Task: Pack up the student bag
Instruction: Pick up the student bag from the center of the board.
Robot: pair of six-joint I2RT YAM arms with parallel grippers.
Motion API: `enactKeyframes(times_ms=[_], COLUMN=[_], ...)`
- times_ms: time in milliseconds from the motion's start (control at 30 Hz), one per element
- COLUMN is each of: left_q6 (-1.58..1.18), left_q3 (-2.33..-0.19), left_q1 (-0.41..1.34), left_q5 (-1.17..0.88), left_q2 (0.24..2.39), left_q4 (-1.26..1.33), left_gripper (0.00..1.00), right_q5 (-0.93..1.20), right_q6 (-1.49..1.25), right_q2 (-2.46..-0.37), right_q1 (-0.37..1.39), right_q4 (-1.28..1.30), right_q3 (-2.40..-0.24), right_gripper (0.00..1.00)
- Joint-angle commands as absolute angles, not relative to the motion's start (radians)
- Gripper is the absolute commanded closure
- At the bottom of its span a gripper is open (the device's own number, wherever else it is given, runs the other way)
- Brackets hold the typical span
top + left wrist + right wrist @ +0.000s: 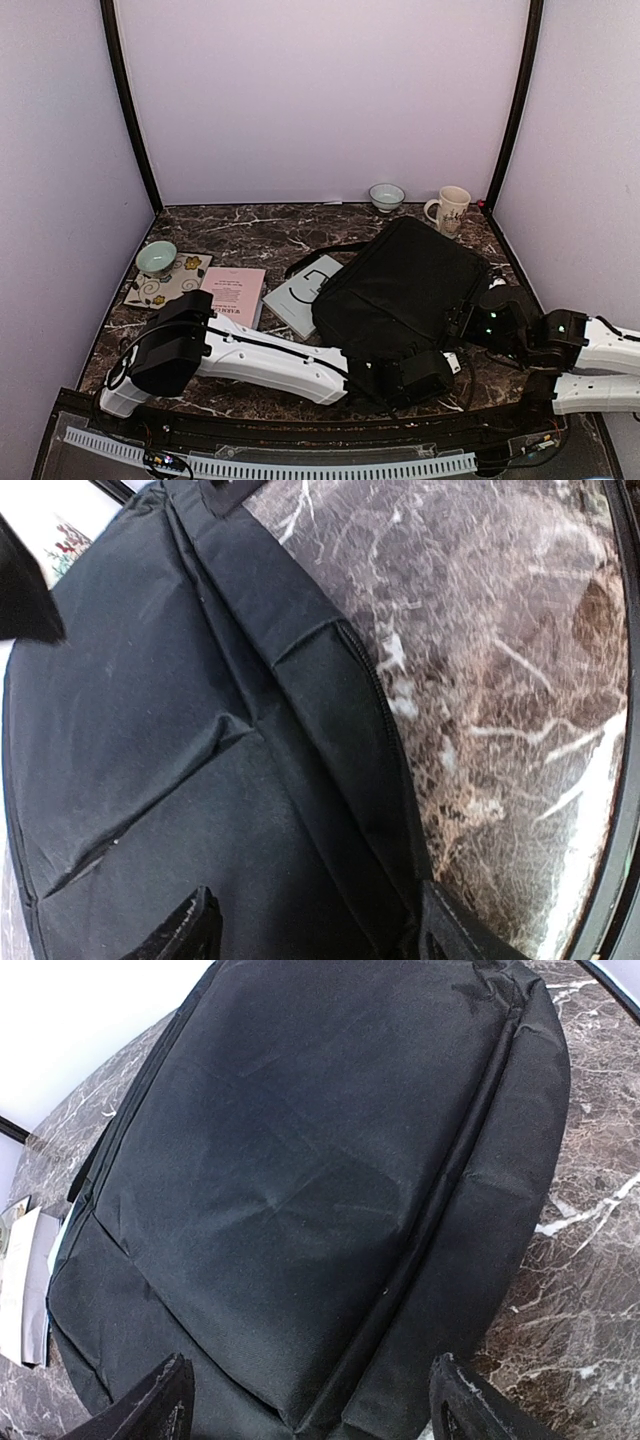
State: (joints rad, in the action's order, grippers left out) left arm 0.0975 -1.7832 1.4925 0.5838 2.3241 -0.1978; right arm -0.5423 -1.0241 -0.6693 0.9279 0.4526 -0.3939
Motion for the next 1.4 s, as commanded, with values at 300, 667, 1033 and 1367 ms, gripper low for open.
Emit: enactKeyframes(times_ms=[300, 667, 1033, 1367], left_q6=[0.127, 0.24, 0.112, 0.06], left_q3=[-1.832, -1.846, -1.828, -1.857], left_q1=[1.496, 1.491, 1.337, 1.243], left_q5=[0.725, 0.706, 0.32, 0.125], left_q2=[2.302, 2.276, 2.103, 2.007], left_q4=[-0.242, -0.164, -0.238, -0.275], left_gripper=[0.41, 1.0, 1.0, 1.0], right_q5=[-0.531, -0.564, -0.54, -0.288], right_q6=[-1.007, -1.022, -0.949, -0.761], right_q2=[-0.665, -0.623, -0.477, -0.502], right_q1=[0.934, 0.934, 0.935, 0.934], right_q4=[0.414, 0.469, 0.51, 0.25], right_q3=[-0.374, -0.397, -0.445, -0.383], right_gripper=[0.19, 0.19, 0.19, 0.24])
